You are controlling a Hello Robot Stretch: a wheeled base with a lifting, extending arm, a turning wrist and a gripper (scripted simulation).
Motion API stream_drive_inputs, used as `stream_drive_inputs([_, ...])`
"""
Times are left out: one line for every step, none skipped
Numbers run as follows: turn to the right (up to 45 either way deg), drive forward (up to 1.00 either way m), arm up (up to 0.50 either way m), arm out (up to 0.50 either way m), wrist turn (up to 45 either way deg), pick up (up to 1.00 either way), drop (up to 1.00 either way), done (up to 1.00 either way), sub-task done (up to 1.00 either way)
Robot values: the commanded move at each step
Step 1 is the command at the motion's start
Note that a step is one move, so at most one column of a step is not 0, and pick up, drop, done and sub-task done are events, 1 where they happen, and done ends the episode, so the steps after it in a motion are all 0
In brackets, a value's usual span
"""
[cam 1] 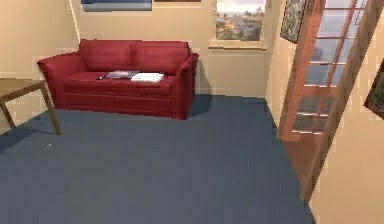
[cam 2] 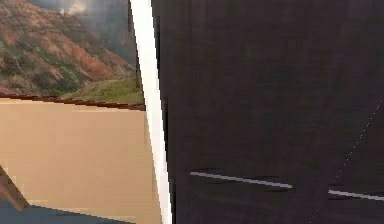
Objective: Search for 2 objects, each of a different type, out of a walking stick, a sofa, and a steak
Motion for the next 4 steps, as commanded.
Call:
stream_drive_inputs([3.0,0.00,0.00,0.00,0.0,0.00,0.00,0.00,0.00])
stream_drive_inputs([0.0,1.00,0.00,0.00,0.0,0.00,0.00,0.00,0.00])
stream_drive_inputs([0.0,0.95,0.00,0.00,0.0,0.00,0.00,0.00,0.00])
stream_drive_inputs([-42.0,0.00,0.00,0.00,0.0,0.00,0.00,0.00,0.00])
